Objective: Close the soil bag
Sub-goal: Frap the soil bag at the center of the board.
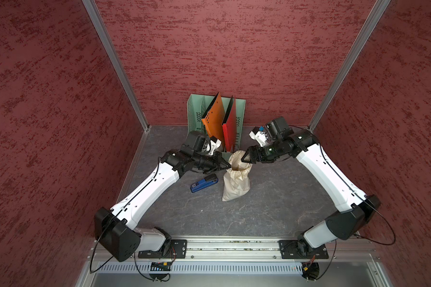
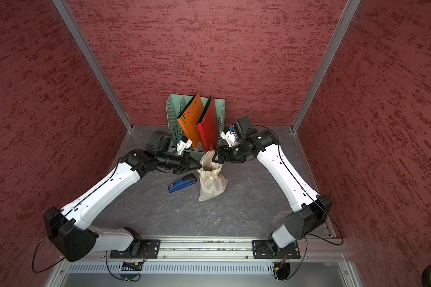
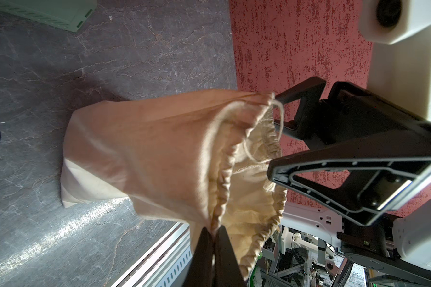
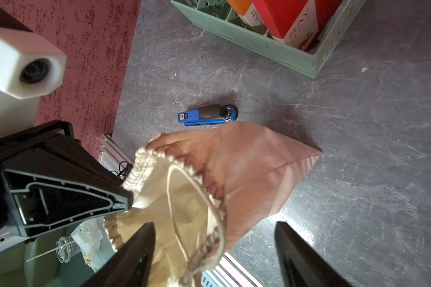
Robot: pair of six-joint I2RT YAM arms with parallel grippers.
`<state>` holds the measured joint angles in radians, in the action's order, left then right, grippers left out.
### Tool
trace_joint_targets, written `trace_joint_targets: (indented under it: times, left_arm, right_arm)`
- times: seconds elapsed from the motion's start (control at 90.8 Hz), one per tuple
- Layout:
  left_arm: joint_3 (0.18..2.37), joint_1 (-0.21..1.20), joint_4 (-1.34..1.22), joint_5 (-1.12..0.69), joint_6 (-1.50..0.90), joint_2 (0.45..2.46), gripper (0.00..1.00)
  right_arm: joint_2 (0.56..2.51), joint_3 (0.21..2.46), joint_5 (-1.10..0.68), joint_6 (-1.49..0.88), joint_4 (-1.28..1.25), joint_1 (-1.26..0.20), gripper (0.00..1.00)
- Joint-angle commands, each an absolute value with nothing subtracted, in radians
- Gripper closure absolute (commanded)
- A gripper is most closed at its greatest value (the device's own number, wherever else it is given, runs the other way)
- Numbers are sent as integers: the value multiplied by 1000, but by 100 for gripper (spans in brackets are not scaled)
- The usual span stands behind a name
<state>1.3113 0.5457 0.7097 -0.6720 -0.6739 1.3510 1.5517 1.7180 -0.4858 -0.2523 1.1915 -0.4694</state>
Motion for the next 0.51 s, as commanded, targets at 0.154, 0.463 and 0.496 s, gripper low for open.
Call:
trace_joint_targets:
  times: [0.154,0.463,0.496]
  left_arm:
    - [1352,550,697,-664,-656,1377,94]
    - [1419,528,761,-673,-597,1405,31]
    - [1440,521,779,-678,-581,1413,4]
  right_arm:
    - [1472,1616,-526,-266,1093,-468,83]
    - [1416,1571,-544,-285,1004,-468,100]
    - [1417,1571,-550,-285,1000,-469,100]
